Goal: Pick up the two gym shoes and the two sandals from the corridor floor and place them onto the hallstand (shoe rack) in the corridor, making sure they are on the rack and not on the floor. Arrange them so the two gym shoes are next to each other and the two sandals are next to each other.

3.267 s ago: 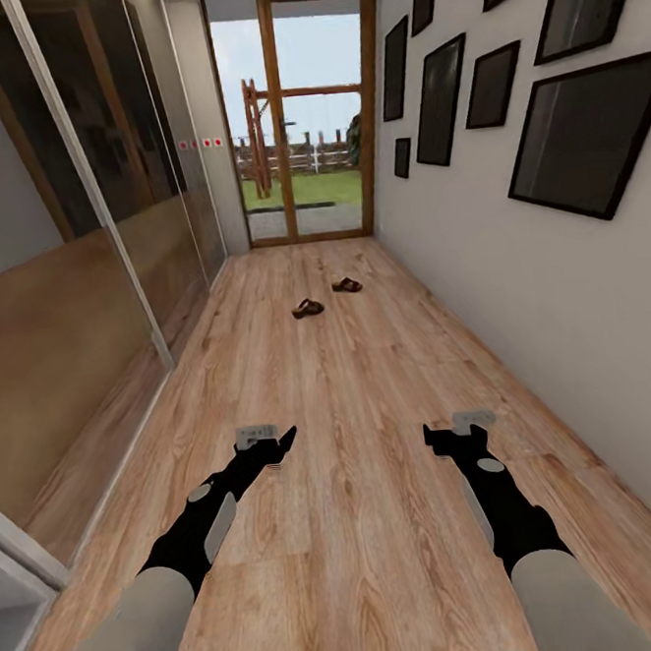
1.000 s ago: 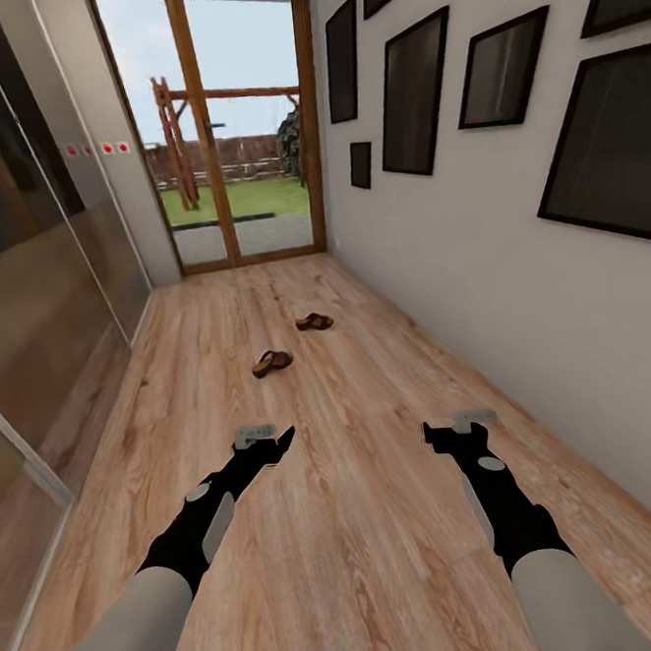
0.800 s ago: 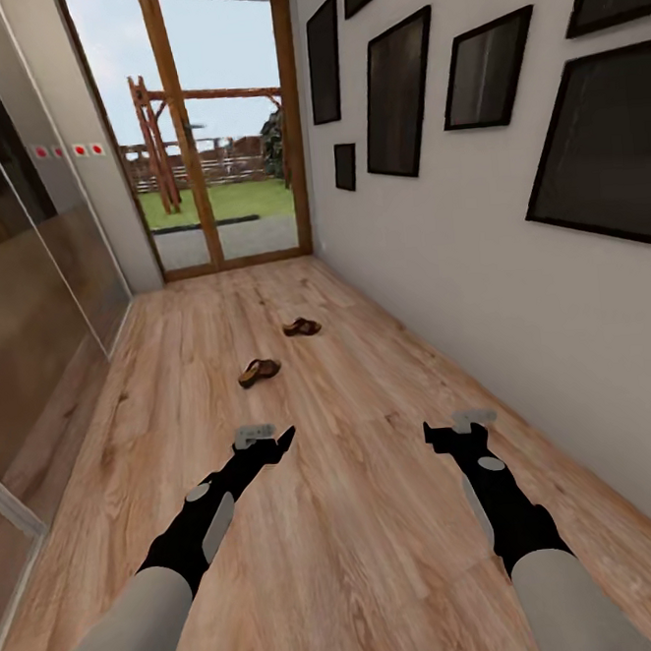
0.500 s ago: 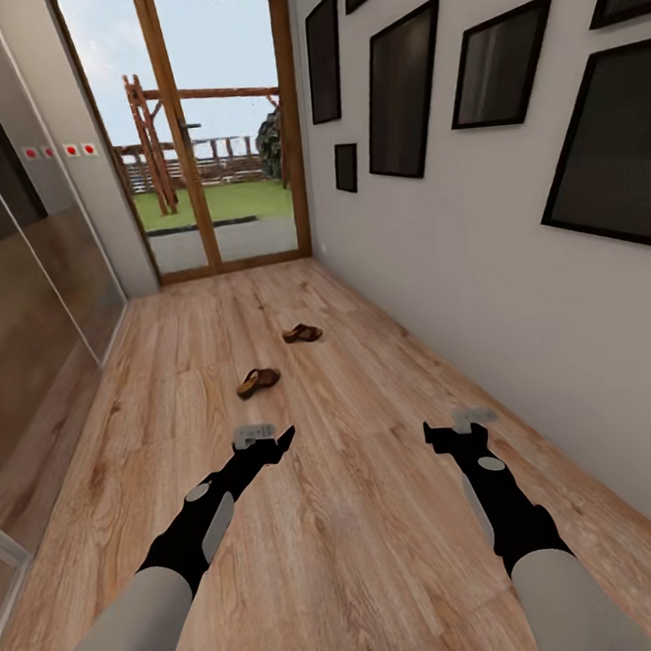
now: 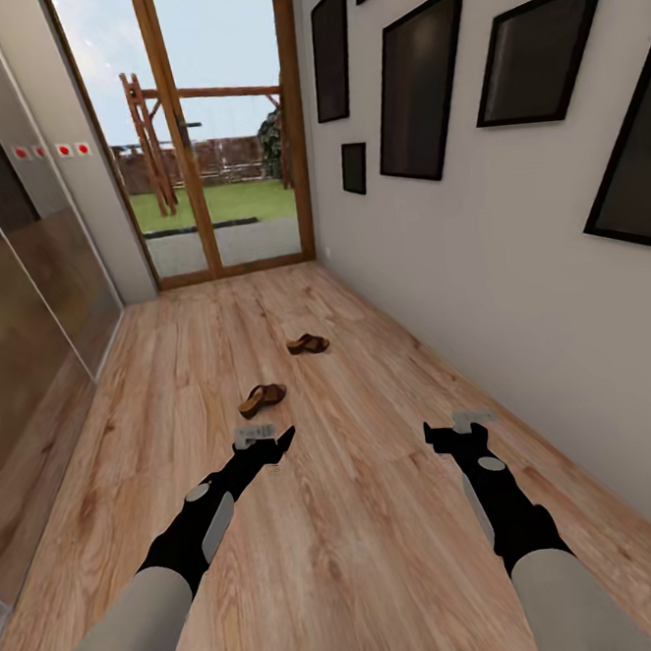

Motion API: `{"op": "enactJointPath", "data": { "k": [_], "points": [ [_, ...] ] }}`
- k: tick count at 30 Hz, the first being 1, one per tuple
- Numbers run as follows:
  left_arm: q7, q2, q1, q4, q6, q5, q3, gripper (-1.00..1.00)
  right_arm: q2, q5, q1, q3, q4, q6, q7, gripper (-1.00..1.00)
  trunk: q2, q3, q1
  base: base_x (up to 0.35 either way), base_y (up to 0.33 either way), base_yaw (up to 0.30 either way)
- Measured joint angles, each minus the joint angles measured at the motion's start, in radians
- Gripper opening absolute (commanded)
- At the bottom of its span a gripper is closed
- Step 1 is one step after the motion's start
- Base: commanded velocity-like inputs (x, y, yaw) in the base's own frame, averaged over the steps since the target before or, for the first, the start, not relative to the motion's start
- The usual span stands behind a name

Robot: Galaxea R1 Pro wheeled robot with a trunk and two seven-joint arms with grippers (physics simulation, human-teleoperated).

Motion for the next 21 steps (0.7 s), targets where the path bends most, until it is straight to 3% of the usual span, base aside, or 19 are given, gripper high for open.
{"op": "enactJointPath", "data": {
  "k": [13,21],
  "points": [
    [0.000,0.001,0.000,0.000,0.000,0.000,0.001,1.00,0.000,0.000,0.000,0.000,-0.001,0.000,0.000,1.00,0.000,0.000,0.000,0.307,0.184,-0.010],
    [0.000,0.001,0.000,0.000,0.000,0.000,0.001,1.00,0.000,0.000,0.000,0.000,-0.002,0.001,0.000,1.00,0.000,0.000,0.000,0.292,0.198,-0.194]
  ]
}}
